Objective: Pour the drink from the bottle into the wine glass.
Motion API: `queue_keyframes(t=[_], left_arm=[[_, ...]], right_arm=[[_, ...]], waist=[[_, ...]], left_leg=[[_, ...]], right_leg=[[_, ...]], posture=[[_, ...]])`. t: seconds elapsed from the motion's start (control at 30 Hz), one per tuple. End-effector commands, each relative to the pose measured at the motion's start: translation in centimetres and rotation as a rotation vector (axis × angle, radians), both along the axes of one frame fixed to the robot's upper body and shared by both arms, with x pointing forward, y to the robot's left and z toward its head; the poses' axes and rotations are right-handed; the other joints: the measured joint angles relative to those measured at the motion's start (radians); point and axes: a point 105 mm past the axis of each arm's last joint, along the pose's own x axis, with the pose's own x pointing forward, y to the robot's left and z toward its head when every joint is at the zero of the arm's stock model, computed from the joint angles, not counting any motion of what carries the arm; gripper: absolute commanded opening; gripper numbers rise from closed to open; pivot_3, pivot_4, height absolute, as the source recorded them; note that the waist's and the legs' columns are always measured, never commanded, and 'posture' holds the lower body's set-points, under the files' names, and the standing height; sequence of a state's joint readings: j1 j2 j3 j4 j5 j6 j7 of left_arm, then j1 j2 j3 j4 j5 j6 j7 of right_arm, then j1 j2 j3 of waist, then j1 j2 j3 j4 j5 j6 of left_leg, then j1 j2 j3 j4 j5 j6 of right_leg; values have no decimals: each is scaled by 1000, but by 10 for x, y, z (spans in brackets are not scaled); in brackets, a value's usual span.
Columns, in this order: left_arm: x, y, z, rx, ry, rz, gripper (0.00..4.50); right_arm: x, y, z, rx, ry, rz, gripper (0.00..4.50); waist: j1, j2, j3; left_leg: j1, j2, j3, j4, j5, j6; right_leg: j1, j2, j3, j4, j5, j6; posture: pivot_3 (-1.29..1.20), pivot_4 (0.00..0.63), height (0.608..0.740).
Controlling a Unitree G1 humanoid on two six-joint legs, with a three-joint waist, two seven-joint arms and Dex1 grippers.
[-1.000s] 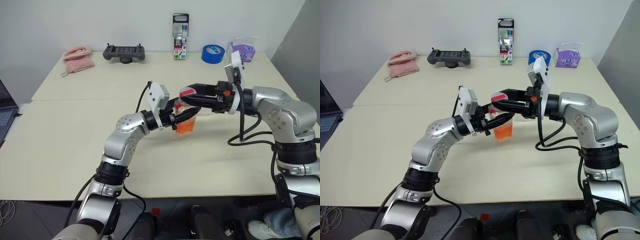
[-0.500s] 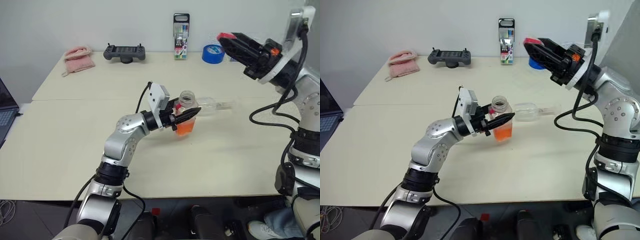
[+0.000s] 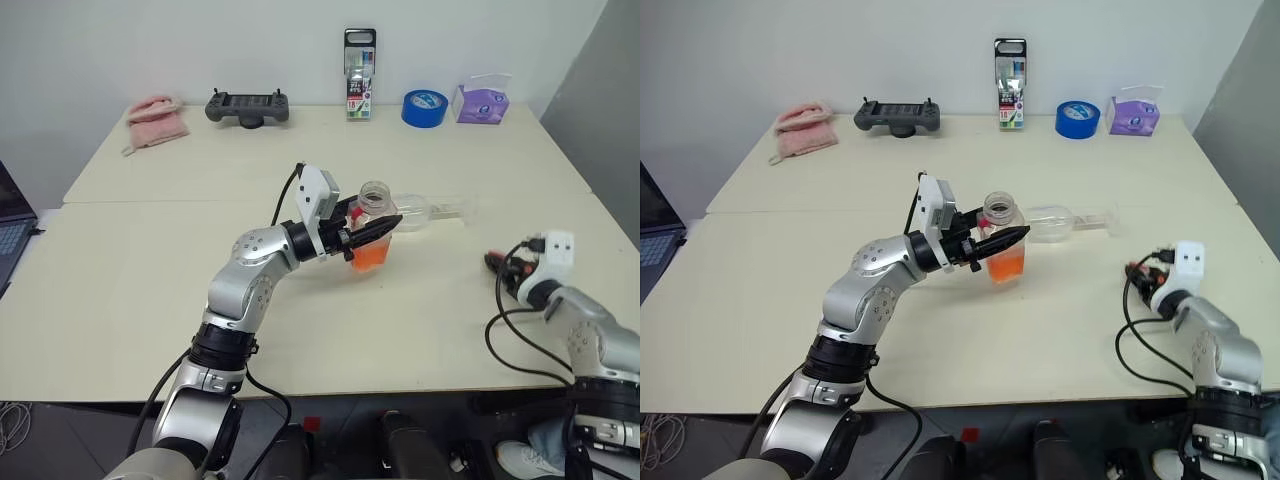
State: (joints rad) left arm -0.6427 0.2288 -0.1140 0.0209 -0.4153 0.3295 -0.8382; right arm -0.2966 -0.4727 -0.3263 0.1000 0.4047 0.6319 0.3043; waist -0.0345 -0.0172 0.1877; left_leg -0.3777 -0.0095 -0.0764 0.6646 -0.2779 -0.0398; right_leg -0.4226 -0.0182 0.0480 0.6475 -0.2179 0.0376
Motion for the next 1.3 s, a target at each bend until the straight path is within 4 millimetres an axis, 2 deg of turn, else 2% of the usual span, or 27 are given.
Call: queue_keyframes(t=[0.03,0.17,0.33,0.5,0.53,0.6,0.63,0.7,0.77,0.83,0.97,1.1,1.3], left_arm=[[0,1,20,-27,-68,3,2140],[7,9,20,-21,-68,48,2140],[18,26,23,-35,-59,129,2140],[24,44,23,-55,-37,209,2140],[27,51,22,-48,-34,246,2140],[34,67,22,-39,-24,329,2140],[40,79,20,-27,-19,398,2140],[50,99,18,-11,-11,515,2140],[59,121,16,-8,-1,638,2140],[66,142,14,-3,-2,759,2140],[70,157,13,-34,10,840,2140],[71,172,7,-89,34,889,2140],[74,191,-3,-130,56,969,2140]], right_arm=[[1,-7,5,-41,-32,-29,3050],[0,-6,5,-65,-16,9,4469],[1,2,27,-137,-58,98,4500],[6,9,61,-246,-114,169,4500],[5,23,70,-251,-133,245,4500],[-6,65,87,-235,-175,470,4500],[-18,94,94,-226,-197,625,4500],[-41,135,100,-207,-216,854,4500],[-51,169,104,-192,-256,982,4500],[-48,203,111,-152,-326,1013,4500],[-38,236,119,-121,-390,997,4500],[-24,267,121,-180,-441,951,4500],[-23,273,122,-188,-455,958,4500]], waist=[[0,0,0],[1,0,0],[2,0,0],[2,0,0],[2,0,0],[-1,0,0],[-2,0,0],[-4,0,0],[-3,0,0],[-4,-1,0],[8,-1,0],[12,-1,0],[13,-2,0]], left_leg=[[1,0,0,0,0,0],[1,0,-1,0,0,0],[1,0,-1,0,0,0],[0,0,-1,0,0,0],[0,0,-1,0,0,0],[1,1,-1,0,0,0],[1,2,-2,0,0,0],[1,3,-3,-1,0,0],[1,4,-5,-1,0,0],[1,4,-6,0,0,0],[-1,3,-7,0,0,0],[-4,1,-7,0,3,-5],[-5,1,-6,0,2,-4]], right_leg=[[1,1,0,0,0,0],[1,1,0,0,0,0],[1,1,0,0,0,0],[1,1,0,0,0,0],[1,1,0,0,0,0],[1,1,-1,0,0,0],[1,2,-1,0,0,0],[1,4,-2,0,0,0],[1,5,-4,0,0,0],[1,5,-5,0,0,0],[0,3,-6,0,0,0],[-2,-4,-6,-1,0,0],[-2,-5,-6,-1,1,1]], posture=[[0,150,740],[0,150,740],[0,150,740],[0,150,740],[0,150,740],[0,150,740],[0,150,740],[0,150,740],[0,150,740],[0,150,740],[0,150,740],[0,150,740],[0,150,740]])
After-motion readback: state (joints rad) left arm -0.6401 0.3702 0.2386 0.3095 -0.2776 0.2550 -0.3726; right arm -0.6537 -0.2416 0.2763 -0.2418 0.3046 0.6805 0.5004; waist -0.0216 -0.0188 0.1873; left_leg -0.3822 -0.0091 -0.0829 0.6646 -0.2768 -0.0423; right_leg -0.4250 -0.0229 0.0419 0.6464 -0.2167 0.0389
